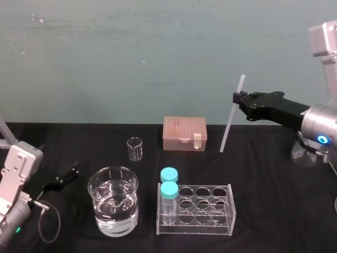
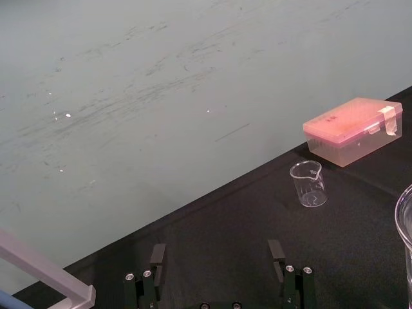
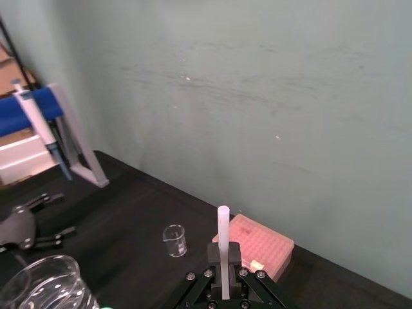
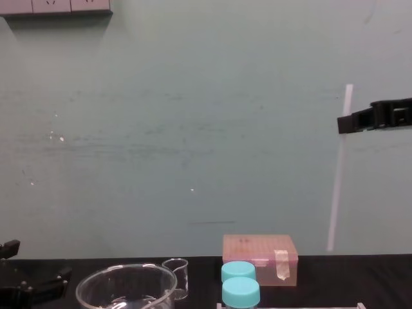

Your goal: Pick up the stirring rod with one hand, then place it down.

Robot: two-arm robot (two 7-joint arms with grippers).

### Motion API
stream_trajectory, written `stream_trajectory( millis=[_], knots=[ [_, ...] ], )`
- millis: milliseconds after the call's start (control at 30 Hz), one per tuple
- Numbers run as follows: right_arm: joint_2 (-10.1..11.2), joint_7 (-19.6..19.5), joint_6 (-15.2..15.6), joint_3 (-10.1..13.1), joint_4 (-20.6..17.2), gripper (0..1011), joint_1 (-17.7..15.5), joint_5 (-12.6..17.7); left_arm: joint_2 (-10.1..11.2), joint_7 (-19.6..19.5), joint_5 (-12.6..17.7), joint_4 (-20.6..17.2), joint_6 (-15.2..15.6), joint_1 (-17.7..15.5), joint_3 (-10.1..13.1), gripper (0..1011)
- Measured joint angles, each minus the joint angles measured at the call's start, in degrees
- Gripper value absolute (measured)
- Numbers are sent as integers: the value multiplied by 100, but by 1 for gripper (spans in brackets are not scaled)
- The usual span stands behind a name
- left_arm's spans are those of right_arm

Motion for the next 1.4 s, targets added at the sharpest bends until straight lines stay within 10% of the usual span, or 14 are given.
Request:
stream_trajectory(
  millis=[767,1400],
  knots=[
    [1587,1149,-407,673,-976,61,-872,901,0,0,0,0,0,0,0,1005],
    [1706,1300,-819,204,-1080,61,-1199,973,0,0,0,0,0,0,0,1004]
  ],
)
